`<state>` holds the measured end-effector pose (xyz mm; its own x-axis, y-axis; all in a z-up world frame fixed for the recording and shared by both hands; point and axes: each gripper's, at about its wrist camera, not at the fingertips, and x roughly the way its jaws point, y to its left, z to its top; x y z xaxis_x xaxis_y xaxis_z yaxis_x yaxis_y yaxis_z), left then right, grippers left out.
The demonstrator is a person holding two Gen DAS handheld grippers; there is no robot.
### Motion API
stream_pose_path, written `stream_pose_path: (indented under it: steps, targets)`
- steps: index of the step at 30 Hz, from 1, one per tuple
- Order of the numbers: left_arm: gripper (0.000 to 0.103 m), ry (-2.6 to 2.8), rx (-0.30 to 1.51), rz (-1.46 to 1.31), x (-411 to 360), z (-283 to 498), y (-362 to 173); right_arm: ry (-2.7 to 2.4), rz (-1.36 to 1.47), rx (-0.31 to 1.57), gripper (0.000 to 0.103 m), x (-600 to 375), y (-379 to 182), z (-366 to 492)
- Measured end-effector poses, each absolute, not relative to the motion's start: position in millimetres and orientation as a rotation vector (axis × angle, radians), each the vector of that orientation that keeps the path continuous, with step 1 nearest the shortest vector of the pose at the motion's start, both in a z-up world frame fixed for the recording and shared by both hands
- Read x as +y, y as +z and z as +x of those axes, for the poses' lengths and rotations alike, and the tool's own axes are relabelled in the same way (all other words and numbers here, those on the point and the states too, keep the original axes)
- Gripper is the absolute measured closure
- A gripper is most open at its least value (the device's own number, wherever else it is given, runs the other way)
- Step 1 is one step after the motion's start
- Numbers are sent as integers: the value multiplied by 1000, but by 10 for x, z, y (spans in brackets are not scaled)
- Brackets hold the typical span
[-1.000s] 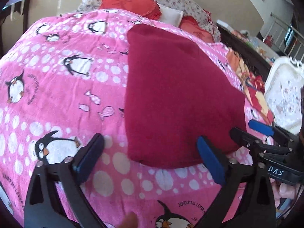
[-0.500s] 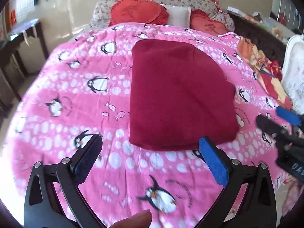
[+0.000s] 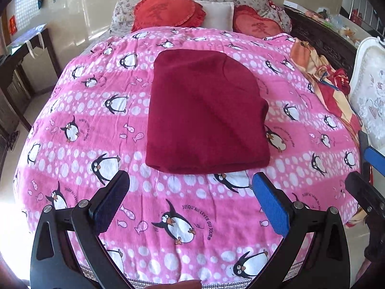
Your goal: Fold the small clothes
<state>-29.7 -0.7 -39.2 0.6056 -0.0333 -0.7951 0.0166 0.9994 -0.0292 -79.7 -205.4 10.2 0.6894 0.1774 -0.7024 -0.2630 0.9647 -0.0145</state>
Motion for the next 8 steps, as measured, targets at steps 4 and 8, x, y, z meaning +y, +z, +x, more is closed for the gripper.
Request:
stream_pose_path:
  steps: [4, 8]
  targets:
    - [1, -25, 917, -13, -13, -299, -405, 243, -127, 768, 30, -2081, 122, -854]
    - [1, -17, 895, 3, -29, -311, -381, 246, -122, 783, 30, -2088, 81, -841]
